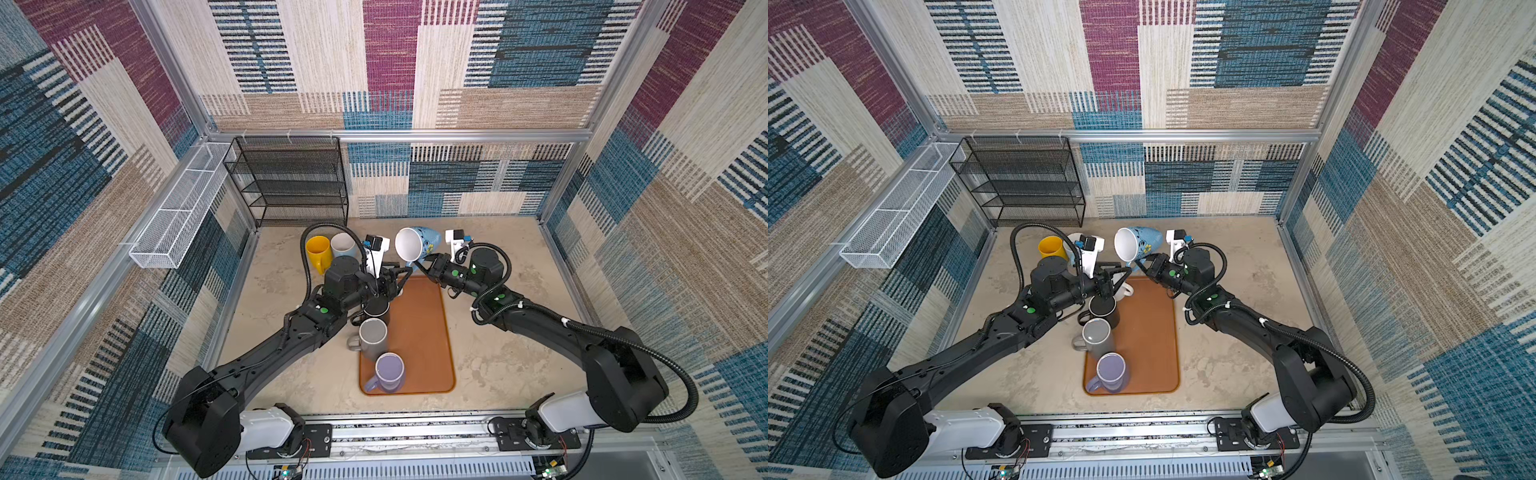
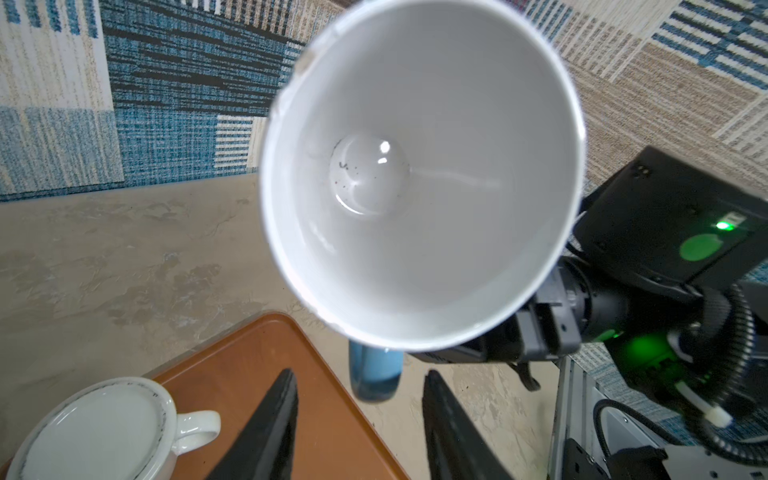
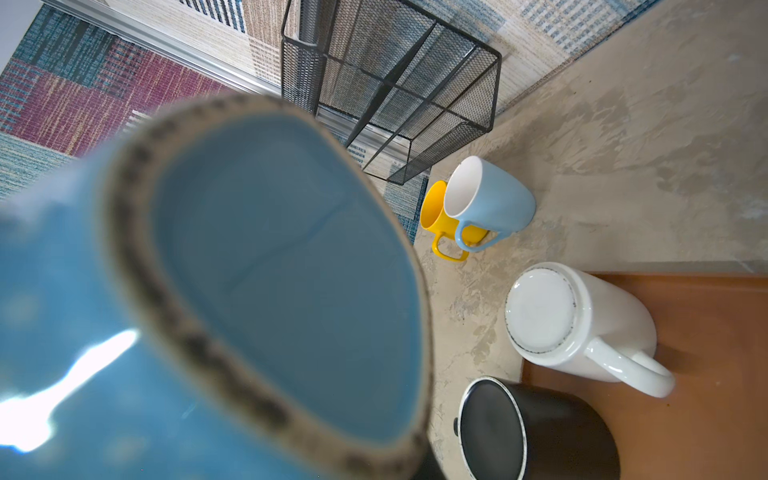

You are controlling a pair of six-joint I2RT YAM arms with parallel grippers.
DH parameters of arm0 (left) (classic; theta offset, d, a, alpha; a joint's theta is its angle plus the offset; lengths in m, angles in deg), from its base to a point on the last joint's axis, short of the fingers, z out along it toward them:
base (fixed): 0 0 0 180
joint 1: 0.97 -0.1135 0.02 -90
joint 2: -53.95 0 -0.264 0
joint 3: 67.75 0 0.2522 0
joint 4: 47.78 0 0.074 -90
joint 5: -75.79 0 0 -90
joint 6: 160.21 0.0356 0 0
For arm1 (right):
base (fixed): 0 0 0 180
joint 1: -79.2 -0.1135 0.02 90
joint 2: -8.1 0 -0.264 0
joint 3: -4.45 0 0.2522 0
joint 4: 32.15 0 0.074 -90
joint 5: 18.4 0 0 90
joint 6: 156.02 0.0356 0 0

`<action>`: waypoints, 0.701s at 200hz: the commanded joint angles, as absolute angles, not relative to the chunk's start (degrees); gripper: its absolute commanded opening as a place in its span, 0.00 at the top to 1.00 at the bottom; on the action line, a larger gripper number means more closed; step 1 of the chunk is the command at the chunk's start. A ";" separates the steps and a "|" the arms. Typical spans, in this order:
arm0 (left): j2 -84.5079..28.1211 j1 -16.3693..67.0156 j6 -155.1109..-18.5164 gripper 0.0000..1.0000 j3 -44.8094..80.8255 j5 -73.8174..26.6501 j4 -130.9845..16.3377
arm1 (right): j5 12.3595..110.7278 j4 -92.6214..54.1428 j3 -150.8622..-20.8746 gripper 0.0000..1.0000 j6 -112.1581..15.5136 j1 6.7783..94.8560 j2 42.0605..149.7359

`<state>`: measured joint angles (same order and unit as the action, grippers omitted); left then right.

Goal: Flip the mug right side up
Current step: 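Close the left gripper on the blue patterned mug's rim beside the right gripper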

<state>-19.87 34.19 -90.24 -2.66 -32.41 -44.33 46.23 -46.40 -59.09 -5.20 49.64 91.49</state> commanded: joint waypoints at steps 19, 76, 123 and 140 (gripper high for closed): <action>-19.62 34.36 -87.88 0.55 -1.45 -31.90 -41.54 | 45.41 -52.20 -60.27 1.00 -4.38 48.99 91.83; -20.92 34.34 -87.56 0.62 -0.40 -30.52 -40.36 | 45.15 -53.17 -60.55 1.00 -3.82 47.43 91.71; -21.30 34.35 -87.67 0.73 -0.29 -29.43 -39.75 | 45.27 -53.09 -60.59 1.00 -4.24 46.30 91.94; -21.24 34.35 -87.31 0.77 -0.29 -28.98 -39.67 | 45.10 -53.19 -60.59 1.00 -4.22 45.89 92.02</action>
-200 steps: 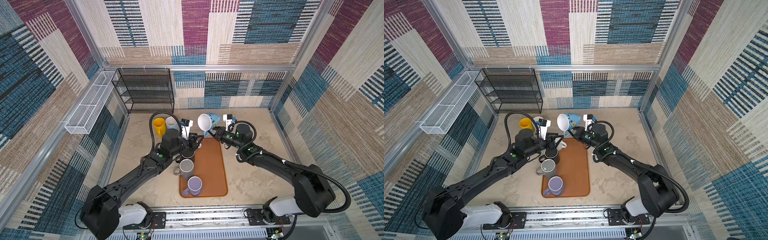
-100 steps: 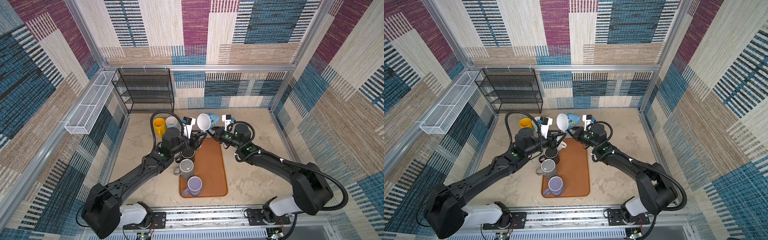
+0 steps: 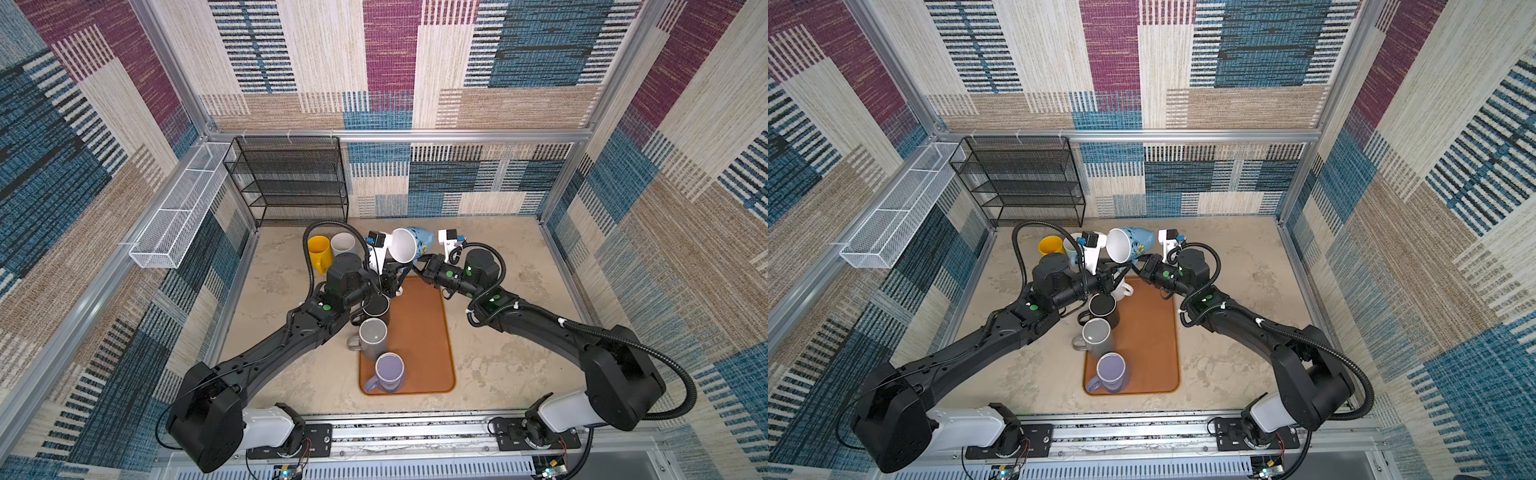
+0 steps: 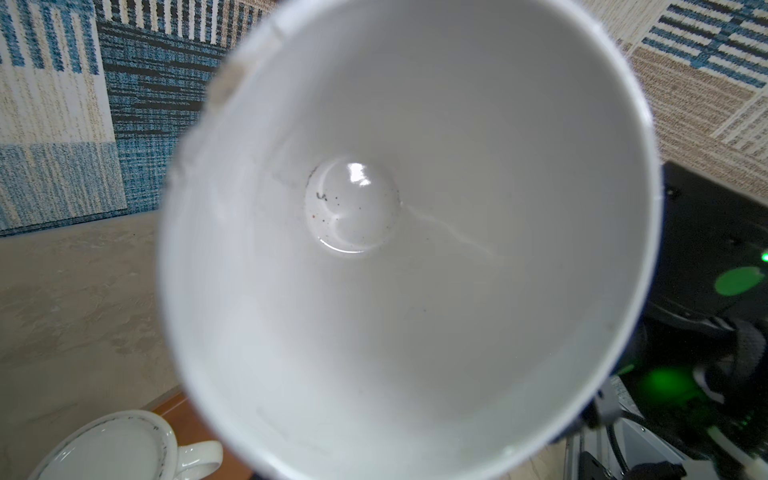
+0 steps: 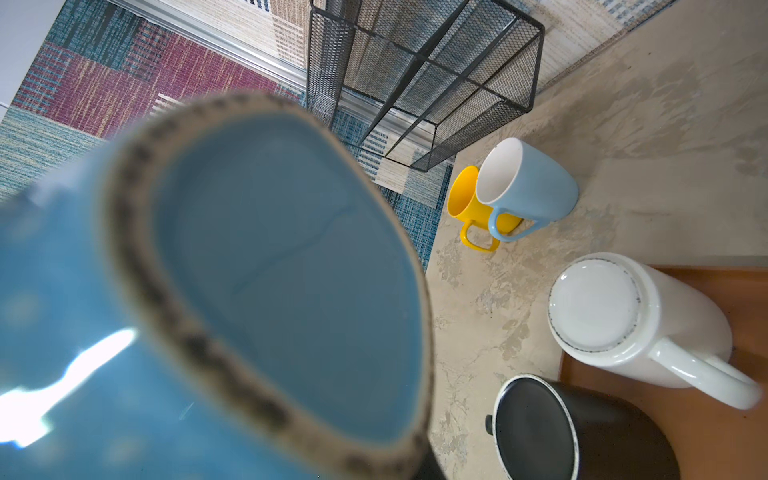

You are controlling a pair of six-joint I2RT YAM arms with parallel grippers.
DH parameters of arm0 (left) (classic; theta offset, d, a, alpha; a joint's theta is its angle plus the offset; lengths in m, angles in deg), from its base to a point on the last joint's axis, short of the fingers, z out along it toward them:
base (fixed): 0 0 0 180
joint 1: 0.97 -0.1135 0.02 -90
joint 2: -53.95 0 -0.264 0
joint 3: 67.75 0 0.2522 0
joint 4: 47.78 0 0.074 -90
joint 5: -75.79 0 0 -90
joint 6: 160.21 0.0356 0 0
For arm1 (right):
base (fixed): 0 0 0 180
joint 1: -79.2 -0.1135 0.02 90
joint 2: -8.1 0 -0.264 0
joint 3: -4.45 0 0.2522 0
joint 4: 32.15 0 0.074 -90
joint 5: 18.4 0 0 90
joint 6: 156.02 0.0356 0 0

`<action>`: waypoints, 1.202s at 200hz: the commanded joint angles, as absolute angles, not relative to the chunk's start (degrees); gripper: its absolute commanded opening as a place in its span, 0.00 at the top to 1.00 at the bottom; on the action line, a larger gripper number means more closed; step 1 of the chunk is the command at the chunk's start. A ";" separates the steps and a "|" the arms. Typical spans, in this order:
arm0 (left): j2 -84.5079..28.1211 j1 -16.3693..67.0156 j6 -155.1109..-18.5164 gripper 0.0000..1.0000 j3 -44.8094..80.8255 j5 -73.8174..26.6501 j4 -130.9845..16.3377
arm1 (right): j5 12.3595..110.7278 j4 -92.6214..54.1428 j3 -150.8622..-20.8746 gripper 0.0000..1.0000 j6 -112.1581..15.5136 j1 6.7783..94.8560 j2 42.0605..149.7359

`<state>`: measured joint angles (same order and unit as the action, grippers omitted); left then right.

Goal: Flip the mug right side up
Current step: 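Close the left gripper on the blue patterned mug's rim beside the right gripper, then open the right gripper and withdraw while the left gripper holds the mug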

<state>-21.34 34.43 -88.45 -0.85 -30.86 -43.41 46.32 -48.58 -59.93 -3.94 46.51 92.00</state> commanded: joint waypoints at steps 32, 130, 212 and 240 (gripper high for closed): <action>-21.07 34.37 -86.75 0.87 -0.24 -28.11 -39.33 | 44.93 -52.93 -60.84 1.00 -4.22 44.85 92.38; -18.47 34.36 -85.41 1.00 -1.07 -26.31 -40.41 | 44.96 -49.03 -61.79 0.68 -8.29 44.80 92.69; -17.11 34.32 -84.22 1.00 4.55 -20.14 -53.19 | 50.20 -40.21 -59.89 0.62 -15.00 45.27 86.25; -18.60 34.36 -84.02 1.00 8.29 -17.26 -59.72 | 54.33 -33.13 -60.76 0.62 -20.19 45.34 82.89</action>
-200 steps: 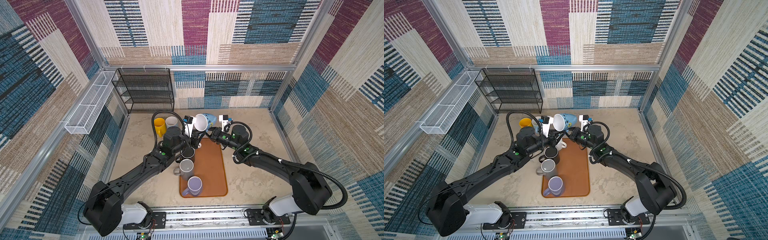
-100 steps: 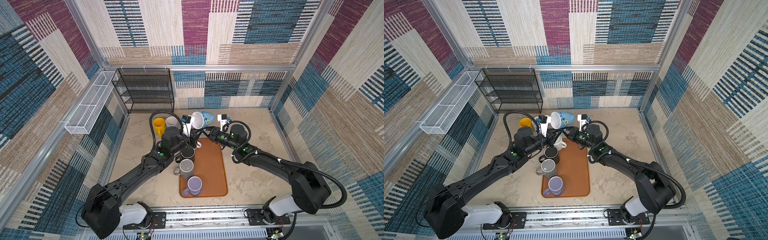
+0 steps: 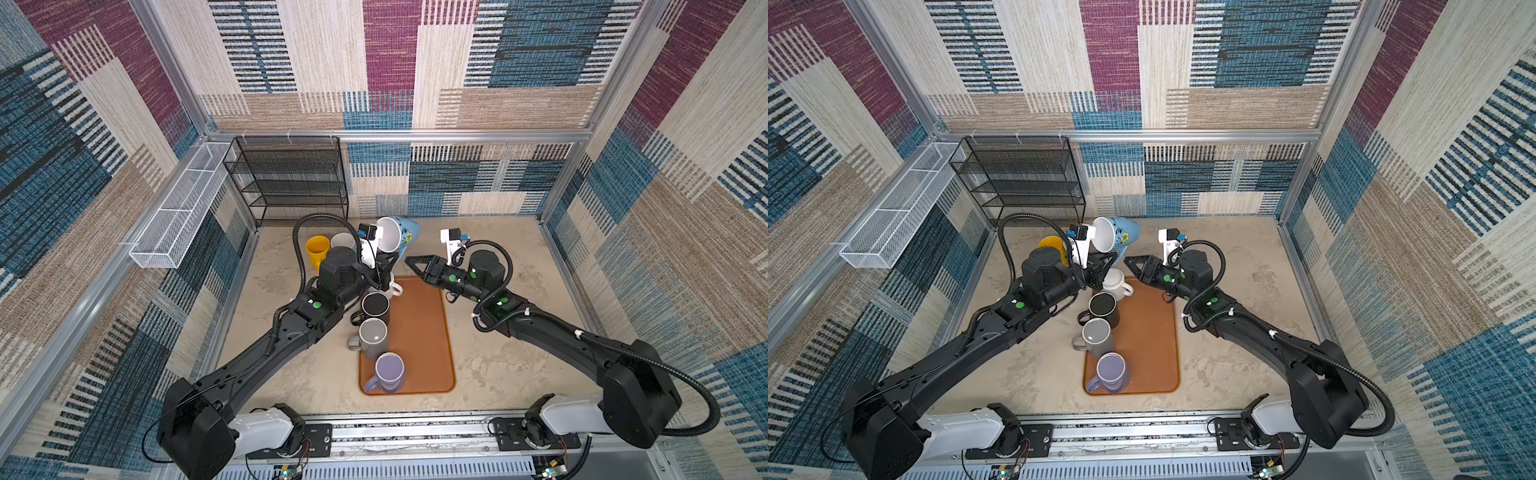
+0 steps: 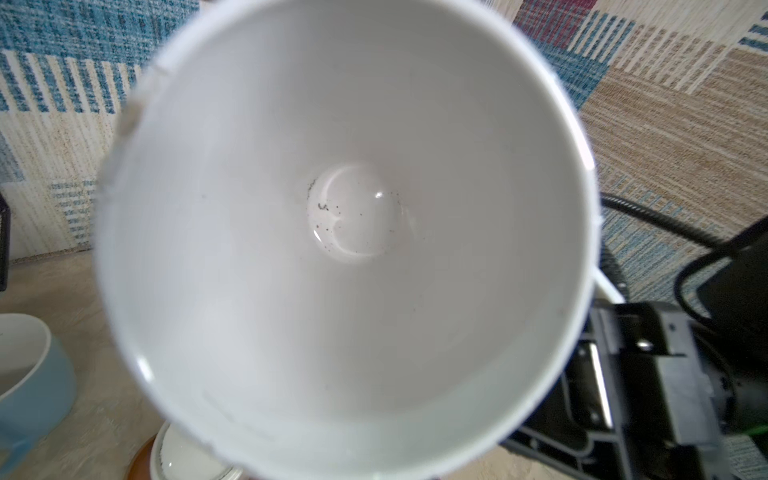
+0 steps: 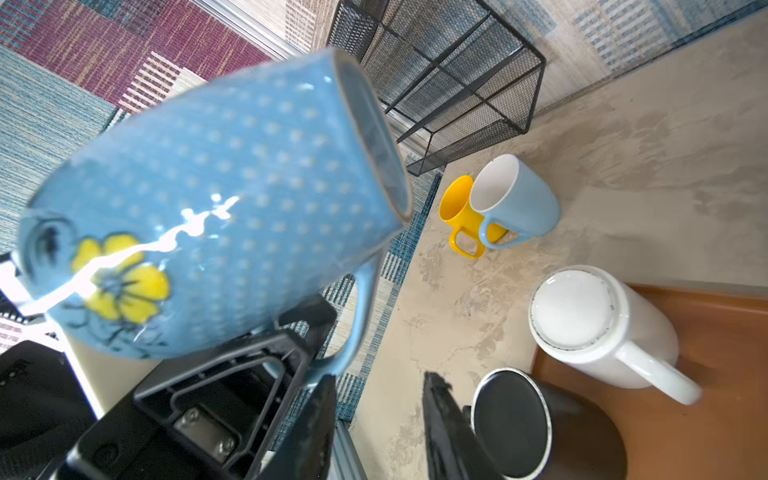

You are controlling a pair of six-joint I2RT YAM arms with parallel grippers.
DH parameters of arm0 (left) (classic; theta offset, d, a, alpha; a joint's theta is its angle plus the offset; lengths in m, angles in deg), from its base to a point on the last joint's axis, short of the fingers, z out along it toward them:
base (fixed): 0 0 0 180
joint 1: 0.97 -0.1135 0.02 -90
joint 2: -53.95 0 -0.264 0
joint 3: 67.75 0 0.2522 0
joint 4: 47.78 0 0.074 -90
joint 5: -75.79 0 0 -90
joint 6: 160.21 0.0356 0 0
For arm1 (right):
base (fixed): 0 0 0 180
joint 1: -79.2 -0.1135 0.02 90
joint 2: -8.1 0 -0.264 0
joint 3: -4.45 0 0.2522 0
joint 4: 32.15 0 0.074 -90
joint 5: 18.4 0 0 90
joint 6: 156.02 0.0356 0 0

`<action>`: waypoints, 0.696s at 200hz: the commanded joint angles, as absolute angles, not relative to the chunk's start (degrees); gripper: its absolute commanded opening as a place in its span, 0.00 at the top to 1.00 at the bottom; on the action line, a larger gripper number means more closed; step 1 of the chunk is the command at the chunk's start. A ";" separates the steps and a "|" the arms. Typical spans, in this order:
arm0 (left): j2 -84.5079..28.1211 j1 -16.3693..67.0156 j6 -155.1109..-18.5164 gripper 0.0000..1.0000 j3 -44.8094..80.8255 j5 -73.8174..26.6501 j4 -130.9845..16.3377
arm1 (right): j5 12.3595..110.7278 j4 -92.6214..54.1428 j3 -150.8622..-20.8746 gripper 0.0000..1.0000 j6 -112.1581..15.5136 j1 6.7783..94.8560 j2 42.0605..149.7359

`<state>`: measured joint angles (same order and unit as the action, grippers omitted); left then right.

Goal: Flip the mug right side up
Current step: 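Open the right gripper and withdraw while the left gripper holds the mug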

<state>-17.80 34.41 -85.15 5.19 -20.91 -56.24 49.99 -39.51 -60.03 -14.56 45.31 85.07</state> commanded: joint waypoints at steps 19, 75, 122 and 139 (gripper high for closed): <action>-19.98 34.32 -83.96 1.00 10.99 -16.27 -63.59 | 57.78 -28.96 -60.91 0.63 -22.77 45.58 80.35; -23.71 34.30 -84.67 1.00 17.65 -11.19 -74.59 | 64.14 -22.09 -59.06 0.67 -26.70 47.44 73.62; -29.31 34.35 -86.17 1.00 26.23 -6.80 -85.95 | 66.33 -19.52 -57.70 0.73 -28.01 48.61 70.49; -31.76 34.25 -87.02 1.00 29.73 -5.03 -90.42 | 66.95 -19.76 -56.76 0.74 -27.99 48.87 69.28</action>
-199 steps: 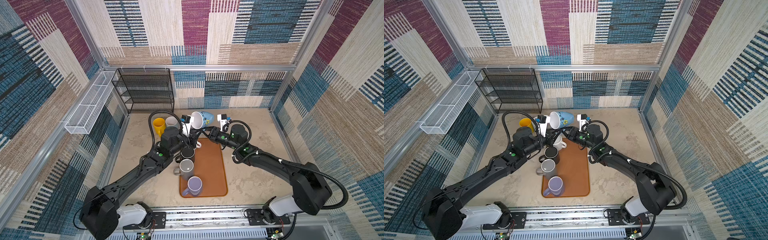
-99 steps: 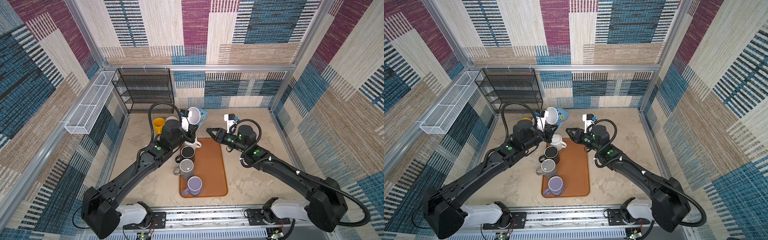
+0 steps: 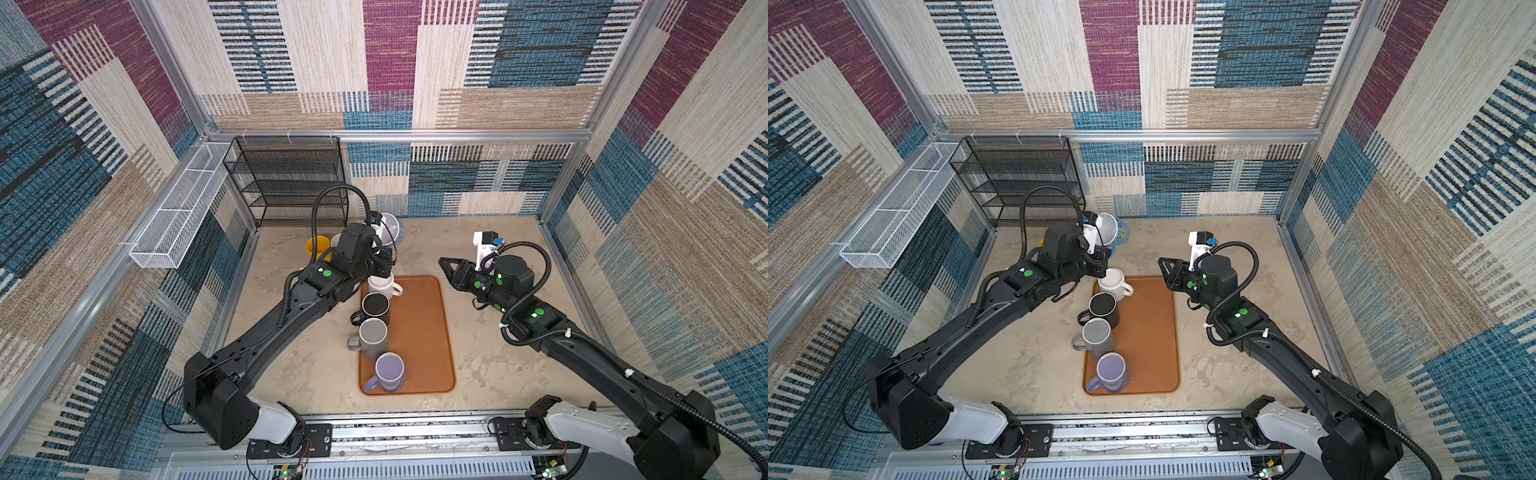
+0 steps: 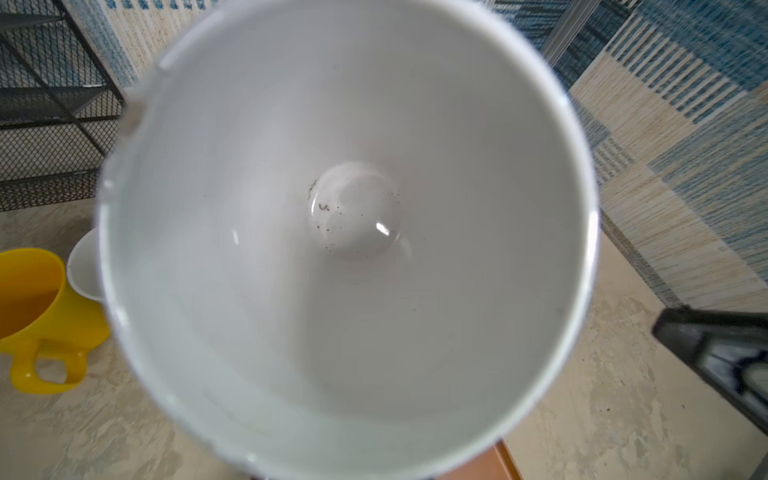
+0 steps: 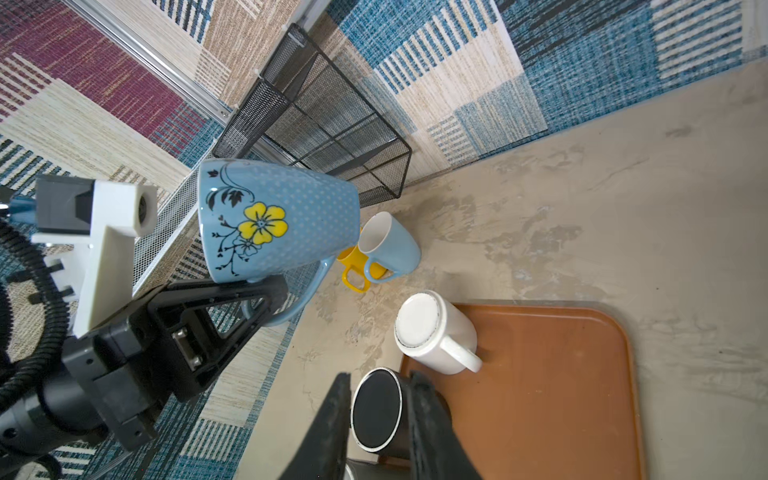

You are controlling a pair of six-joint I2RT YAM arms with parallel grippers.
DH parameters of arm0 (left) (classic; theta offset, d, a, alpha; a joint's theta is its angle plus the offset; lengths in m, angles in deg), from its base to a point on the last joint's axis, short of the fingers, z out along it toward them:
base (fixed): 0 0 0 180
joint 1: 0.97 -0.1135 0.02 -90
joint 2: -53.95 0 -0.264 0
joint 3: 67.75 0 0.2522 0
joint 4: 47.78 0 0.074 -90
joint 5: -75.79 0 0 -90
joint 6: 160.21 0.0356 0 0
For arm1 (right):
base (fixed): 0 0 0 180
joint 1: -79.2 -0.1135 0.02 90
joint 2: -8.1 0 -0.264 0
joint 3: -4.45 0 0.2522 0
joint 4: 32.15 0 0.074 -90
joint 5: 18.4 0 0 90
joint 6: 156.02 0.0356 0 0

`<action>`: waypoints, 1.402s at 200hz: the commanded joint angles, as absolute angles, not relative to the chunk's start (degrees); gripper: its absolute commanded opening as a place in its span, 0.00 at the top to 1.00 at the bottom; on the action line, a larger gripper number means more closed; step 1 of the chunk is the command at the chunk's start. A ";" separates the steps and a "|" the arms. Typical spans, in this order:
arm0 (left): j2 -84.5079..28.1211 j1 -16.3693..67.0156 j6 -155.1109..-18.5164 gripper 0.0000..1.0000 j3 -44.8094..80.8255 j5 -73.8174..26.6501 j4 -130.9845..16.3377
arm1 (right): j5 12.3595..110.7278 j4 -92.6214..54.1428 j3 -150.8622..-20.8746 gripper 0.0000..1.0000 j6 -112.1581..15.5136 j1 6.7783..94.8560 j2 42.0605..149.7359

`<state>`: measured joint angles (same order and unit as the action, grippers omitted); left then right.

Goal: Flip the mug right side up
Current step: 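Open the right gripper and withdraw while the left gripper holds the mug, then lower the blue patterned mug upright beside the light blue mug, open left gripper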

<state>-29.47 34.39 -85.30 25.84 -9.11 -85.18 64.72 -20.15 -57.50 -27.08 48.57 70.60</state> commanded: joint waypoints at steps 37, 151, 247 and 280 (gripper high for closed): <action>-38.54 33.88 -89.21 1.00 38.93 -1.80 -100.91 | 67.45 -18.39 -56.69 0.74 -28.57 49.13 68.69; -62.34 27.22 -90.31 1.00 63.41 -4.63 -120.81 | 68.78 -15.14 -55.06 0.75 -29.98 49.75 65.35; -73.29 23.28 -89.06 1.00 70.38 -8.89 -123.42 | 68.33 -14.87 -54.92 0.76 -29.68 49.84 65.75; -76.34 22.78 -88.14 1.00 73.57 -9.86 -124.32 | 67.86 -15.20 -55.01 0.76 -29.53 49.84 66.57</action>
<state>-74.91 23.07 -89.50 71.22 -8.89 -124.00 68.18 -14.16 -55.03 -29.62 49.81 66.20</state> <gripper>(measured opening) 0.099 0.238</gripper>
